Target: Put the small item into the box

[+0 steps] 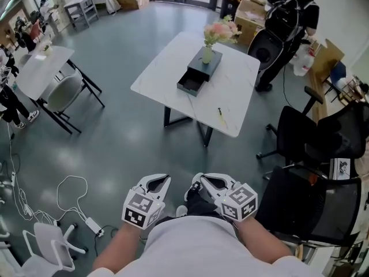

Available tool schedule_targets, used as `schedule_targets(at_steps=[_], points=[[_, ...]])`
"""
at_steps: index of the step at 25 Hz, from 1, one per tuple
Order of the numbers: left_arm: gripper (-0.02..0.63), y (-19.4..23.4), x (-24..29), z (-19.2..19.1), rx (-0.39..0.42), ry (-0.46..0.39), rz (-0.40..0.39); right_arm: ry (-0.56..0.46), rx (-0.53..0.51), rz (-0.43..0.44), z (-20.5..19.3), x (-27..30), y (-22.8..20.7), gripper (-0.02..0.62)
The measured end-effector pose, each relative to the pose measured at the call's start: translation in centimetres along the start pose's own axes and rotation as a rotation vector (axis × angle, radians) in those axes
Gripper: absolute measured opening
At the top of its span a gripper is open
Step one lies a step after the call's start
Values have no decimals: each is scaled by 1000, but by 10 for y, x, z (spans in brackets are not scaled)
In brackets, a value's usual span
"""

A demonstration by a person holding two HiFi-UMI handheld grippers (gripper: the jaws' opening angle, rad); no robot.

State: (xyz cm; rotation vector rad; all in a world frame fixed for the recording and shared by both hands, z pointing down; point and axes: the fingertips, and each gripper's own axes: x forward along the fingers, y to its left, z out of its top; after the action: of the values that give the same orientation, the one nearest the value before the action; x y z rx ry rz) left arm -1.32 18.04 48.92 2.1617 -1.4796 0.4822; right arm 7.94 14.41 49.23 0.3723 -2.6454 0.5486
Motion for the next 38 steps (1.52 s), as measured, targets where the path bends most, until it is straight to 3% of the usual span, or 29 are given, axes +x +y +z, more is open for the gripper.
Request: schedule_targets(at_steps=[7,17,24,38], points=[[17,38,59,36,38,50,-11,-28,31,-13,33,22,-62,15],[17,81,149,117,121,76,-37,-22,76,-95,73,46,-178,15],[17,82,204,122,223,176,-78,52,69,-126,61,65,-233,16],[17,91,292,116,225,309,-223,155,139,-307,32,95,-330,17]])
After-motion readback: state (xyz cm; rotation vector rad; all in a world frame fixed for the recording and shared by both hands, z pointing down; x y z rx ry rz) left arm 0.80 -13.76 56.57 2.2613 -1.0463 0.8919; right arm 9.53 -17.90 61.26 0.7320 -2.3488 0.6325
